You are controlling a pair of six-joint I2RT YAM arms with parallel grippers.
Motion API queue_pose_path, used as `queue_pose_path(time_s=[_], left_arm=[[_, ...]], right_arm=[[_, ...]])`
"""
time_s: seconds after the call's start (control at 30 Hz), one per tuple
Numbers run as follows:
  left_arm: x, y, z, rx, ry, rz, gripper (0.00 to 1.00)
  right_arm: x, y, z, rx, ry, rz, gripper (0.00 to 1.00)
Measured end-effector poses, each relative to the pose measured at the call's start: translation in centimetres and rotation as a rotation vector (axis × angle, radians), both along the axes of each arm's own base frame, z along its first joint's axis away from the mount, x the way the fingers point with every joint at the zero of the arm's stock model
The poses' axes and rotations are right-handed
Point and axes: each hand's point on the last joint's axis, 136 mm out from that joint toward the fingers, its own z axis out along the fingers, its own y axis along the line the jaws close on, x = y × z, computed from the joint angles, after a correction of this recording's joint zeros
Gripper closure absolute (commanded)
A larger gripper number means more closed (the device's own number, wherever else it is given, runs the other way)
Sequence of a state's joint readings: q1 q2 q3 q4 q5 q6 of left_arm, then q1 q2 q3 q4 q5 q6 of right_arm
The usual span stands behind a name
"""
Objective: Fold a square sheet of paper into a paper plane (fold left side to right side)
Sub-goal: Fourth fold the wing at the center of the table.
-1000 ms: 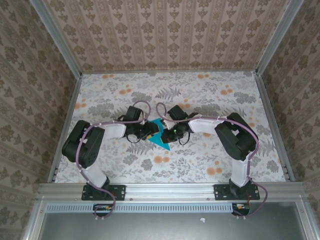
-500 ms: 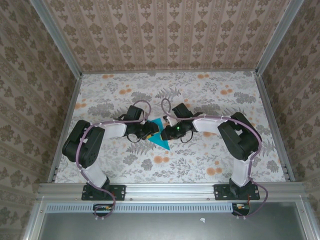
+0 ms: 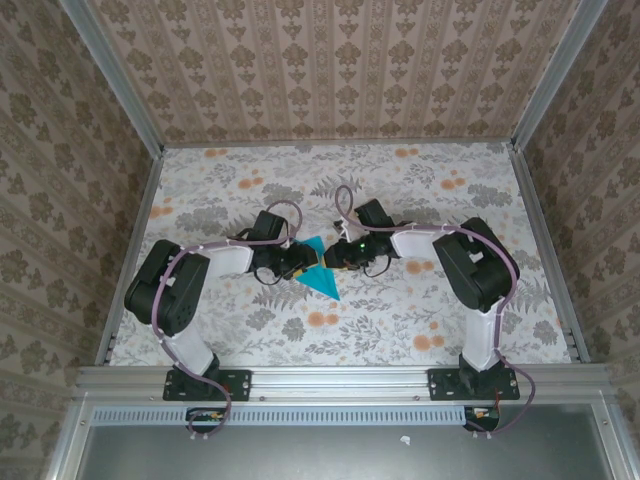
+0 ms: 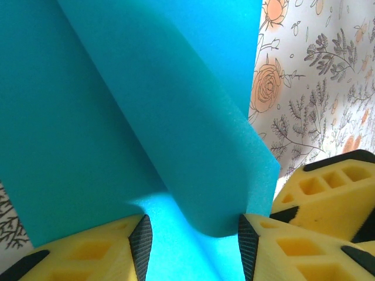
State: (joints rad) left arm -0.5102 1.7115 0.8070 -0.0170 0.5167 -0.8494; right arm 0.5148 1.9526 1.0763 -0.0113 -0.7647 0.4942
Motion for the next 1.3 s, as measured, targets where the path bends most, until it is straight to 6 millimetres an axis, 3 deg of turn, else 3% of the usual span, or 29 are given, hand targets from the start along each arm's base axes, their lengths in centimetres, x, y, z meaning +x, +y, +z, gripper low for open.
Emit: queue_pose_path(time_s=[0.13,0.5,0.6,0.7,0.77,1.13,1.3], left_arm=[[0.01,0.02,-0.01,0.001,0.0,0.001,0.53],[-0.02,0.04,-0.03,0.003,0.002,0.001,0.53],[-0.04,0.05,-0.05,0.003,0.003,0.001,0.53],[-0.04,0.05,-0.05,0.003,0.003,0.001,0.53],[-0.03,0.05,-0.04,0.003,0.003,0.001,0.53],[-0.03,0.08,-0.09,0.007,0.002,0.002,0.55],[-0.02,0.1,-0.09,0.008,0.002,0.003,0.55]], right_arm=[[-0.15,0.35,-0.06,0.006,0.005,0.005,0.73],[-0.1,0.42,0.08,-0.005,0.007,0.009,1.0],[-0.08,0.36,0.02,-0.011,0.007,0.007,0.98],[-0.1,0.32,-0.02,-0.013,0.009,0.006,0.84],[-0.09,0.33,0.0,-0.013,0.008,0.006,0.79],[-0.26,0.79,0.0,-0.007,0.001,0.017,0.81],[-0.5,0.87,-0.6,-0.015,0.013,0.021,0.87]])
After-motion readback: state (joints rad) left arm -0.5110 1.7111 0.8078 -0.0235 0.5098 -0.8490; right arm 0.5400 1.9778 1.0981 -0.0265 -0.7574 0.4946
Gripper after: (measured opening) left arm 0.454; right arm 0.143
